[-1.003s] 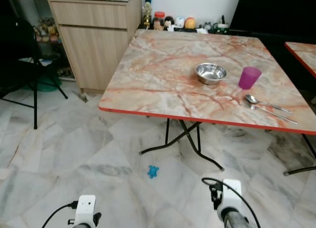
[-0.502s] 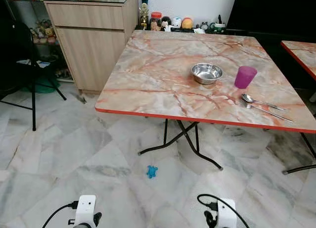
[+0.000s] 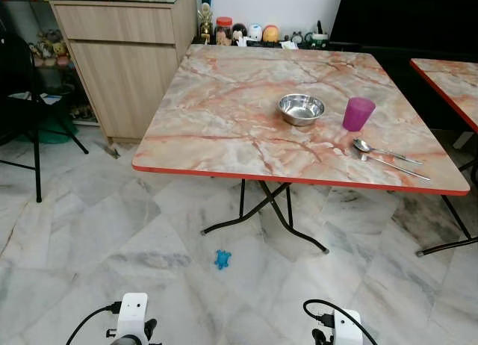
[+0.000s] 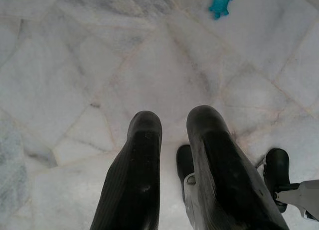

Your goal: Setting the table

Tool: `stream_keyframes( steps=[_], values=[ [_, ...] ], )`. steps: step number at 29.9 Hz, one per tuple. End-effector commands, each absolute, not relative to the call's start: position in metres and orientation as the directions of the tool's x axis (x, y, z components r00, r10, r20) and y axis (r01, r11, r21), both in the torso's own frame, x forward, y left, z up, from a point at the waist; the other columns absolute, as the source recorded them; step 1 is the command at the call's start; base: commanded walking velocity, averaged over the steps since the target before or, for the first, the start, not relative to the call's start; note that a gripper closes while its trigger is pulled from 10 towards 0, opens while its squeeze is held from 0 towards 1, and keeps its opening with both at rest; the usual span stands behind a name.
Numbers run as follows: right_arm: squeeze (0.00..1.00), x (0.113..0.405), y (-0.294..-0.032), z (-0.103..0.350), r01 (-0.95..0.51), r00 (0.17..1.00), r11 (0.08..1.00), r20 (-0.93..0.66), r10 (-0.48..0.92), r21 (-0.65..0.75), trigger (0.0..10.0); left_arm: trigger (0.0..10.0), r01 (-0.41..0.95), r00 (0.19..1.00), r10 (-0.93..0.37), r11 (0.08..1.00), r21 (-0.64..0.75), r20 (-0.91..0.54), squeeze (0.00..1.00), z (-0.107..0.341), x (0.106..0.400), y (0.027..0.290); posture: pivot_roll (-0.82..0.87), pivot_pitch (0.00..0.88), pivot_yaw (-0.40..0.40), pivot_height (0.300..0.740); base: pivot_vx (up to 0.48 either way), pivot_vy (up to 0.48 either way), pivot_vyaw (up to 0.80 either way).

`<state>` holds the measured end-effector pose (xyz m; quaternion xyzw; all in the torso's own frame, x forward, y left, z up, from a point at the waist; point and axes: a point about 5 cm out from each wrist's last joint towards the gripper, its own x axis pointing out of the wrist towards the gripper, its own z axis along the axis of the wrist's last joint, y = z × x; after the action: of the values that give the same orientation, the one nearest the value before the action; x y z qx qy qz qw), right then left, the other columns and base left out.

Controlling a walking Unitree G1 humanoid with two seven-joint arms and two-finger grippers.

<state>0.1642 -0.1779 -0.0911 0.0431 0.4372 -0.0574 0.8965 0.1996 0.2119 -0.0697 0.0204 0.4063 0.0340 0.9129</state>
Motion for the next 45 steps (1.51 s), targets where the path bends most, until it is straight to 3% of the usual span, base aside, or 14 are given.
stream_keyframes(
  steps=[1,19,29,45],
  values=[
    [0.00,0.163,-0.176,-0.092,0.140,0.612,0.990,-0.789,-0.060,0.033,10.0,10.0,-0.045,0.675,0.076,0.997,0.062,-0.734,0.00,-0.069,0.202,0.211,0.09,0.000,-0.039,0.728,0.240,0.000,0.00],
    [0.00,0.158,-0.174,-0.094,0.133,0.595,0.990,-0.802,-0.048,0.040,10.0,10.0,-0.051,0.685,0.079,0.997,0.060,-0.724,0.00,-0.067,0.204,0.211,0.09,0.000,-0.036,0.728,0.261,0.000,0.00],
    [0.00,0.167,-0.143,-0.092,0.114,0.606,0.992,-0.795,-0.020,0.062,10.0,10.0,-0.049,0.690,0.079,0.997,0.062,-0.720,0.00,-0.066,0.206,0.211,0.09,0.000,-0.035,0.728,0.278,0.000,0.00],
    [0.00,0.170,-0.141,-0.091,0.100,0.610,0.993,-0.792,-0.014,0.059,10.0,10.0,-0.054,0.697,0.083,0.997,0.063,-0.712,0.00,-0.066,0.206,0.210,0.10,0.000,-0.038,0.728,0.000,0.000,0.00]
  ],
)
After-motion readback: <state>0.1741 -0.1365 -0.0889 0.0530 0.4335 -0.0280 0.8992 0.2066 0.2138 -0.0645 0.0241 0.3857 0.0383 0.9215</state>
